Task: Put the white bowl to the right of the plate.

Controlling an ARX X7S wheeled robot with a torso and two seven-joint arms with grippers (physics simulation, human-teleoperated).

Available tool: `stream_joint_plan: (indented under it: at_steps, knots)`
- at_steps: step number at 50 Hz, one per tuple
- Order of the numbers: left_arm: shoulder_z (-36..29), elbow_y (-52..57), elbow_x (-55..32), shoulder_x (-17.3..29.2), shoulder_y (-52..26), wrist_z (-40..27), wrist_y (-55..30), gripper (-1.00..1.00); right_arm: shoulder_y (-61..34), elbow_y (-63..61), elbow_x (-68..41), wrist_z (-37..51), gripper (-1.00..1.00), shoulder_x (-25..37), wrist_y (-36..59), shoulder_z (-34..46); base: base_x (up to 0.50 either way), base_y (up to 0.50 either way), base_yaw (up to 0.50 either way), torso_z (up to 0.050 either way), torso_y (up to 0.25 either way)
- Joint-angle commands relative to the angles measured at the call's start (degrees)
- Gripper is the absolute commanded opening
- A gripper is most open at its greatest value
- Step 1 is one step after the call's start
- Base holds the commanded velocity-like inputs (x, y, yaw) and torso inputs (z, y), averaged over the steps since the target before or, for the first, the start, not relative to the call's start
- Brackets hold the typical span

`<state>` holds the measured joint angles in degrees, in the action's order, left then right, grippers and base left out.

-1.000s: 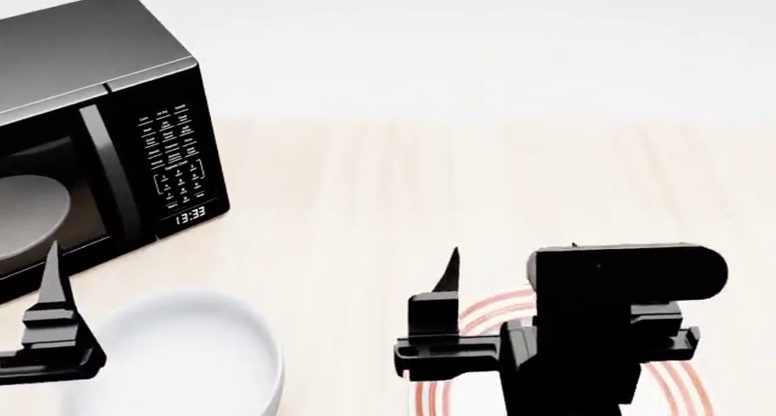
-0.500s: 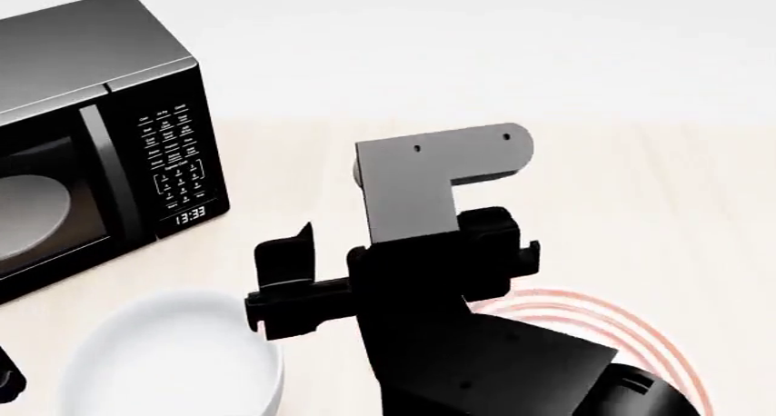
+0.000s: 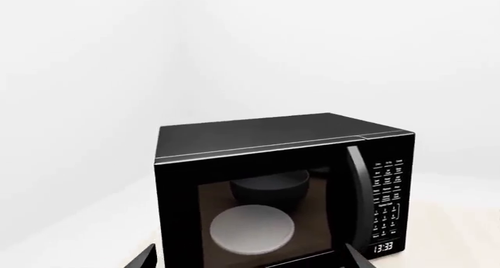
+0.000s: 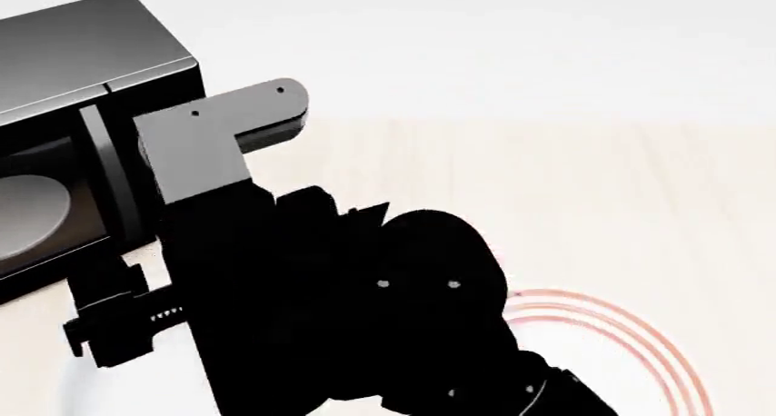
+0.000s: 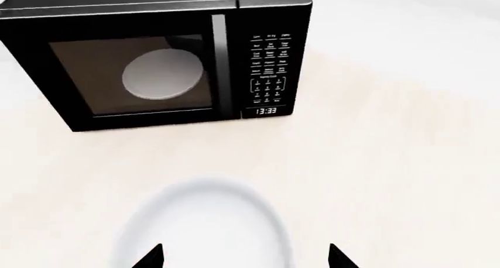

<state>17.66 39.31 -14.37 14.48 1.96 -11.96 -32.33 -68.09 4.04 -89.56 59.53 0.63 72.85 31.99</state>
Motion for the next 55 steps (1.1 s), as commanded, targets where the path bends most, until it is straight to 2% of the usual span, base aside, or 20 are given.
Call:
stream_joint_plan:
  at_steps: [1, 10, 15, 21, 42, 55]
  knots:
    - [3.16, -1.99, -3.06, 1.13, 1.10, 2.34, 2.52, 1.00, -17.27, 29.11, -16.91, -7.65, 1.00, -0.55, -22.27, 36.19, 0.00, 0.00, 0.00, 0.000, 0.000]
    - [2.99, -1.58, -3.29, 1.27, 1.54, 2.41, 2.88, 1.00, -19.35, 34.64, -33.95, -10.44, 1.00, -0.60, -31.56, 47.57, 0.00, 0.00, 0.00, 0.000, 0.000]
    - [3.09, -1.54, -3.48, 1.34, 1.65, 2.34, 2.96, 1.00, -21.04, 33.92, -36.59, -11.87, 1.00, -0.60, -35.67, 54.31, 0.00, 0.00, 0.00, 0.000, 0.000]
    - [3.07, -1.24, -3.60, 1.41, 1.90, 2.22, 3.04, 1.00, -21.43, 33.15, -37.54, -12.91, 1.00, -0.61, -37.88, 58.72, 0.00, 0.00, 0.00, 0.000, 0.000]
    - [2.51, -1.28, -3.70, 1.73, 2.07, 1.85, 3.48, 1.00, -15.91, 35.12, -30.31, -14.03, 1.00, -0.62, -36.32, 59.62, 0.00, 0.00, 0.00, 0.000, 0.000]
    - [2.10, -0.81, -3.76, 1.98, 2.34, 1.56, 3.48, 1.00, -14.41, 36.10, -30.04, -18.70, 1.00, -0.62, -35.83, 59.55, 0.00, 0.00, 0.00, 0.000, 0.000]
